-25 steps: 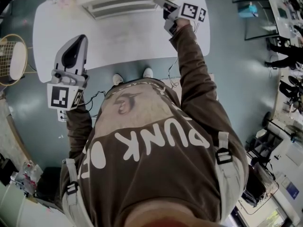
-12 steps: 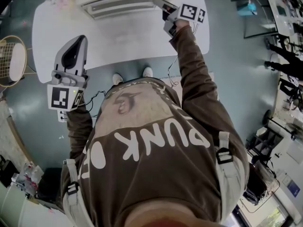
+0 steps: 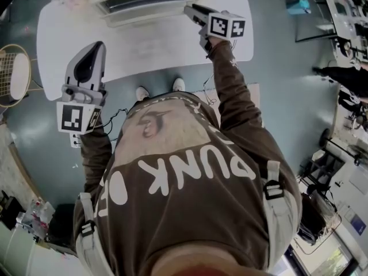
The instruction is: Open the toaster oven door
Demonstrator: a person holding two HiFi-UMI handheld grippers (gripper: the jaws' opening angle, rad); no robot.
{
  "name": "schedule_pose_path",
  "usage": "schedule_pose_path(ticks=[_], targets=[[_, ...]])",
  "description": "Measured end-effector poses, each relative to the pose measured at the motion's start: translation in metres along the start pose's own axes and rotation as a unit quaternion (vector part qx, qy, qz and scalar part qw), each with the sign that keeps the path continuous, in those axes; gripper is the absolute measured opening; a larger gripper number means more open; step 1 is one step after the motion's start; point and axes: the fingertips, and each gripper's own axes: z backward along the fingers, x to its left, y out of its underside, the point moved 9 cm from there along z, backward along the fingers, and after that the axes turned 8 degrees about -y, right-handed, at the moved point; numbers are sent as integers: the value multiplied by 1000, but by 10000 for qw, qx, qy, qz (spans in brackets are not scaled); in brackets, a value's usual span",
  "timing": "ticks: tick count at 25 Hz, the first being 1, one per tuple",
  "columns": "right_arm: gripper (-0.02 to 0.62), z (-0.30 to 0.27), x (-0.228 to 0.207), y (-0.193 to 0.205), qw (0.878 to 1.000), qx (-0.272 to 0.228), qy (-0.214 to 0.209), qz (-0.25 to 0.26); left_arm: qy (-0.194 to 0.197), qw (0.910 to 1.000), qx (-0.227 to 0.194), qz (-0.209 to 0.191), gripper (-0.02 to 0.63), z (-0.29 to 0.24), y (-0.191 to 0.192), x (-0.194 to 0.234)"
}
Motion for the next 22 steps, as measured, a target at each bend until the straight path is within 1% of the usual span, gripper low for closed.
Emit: schedule_pose_path(ticks=[3,10,16,22], targets=[[130,2,9,4,9989,175,239,354,46,10000,10,6,5,-1,0,-1],[127,9,23,23,9943,515,561,750,148,9999,32,29,5,-2,1,-2],[126,14,30,43,9880,798,826,1031,213,9998,7,21,5,-3,0,-3],[121,17,33,62,9825,991,1029,1195,253,9997,38,1,5,-1,-1,-3]])
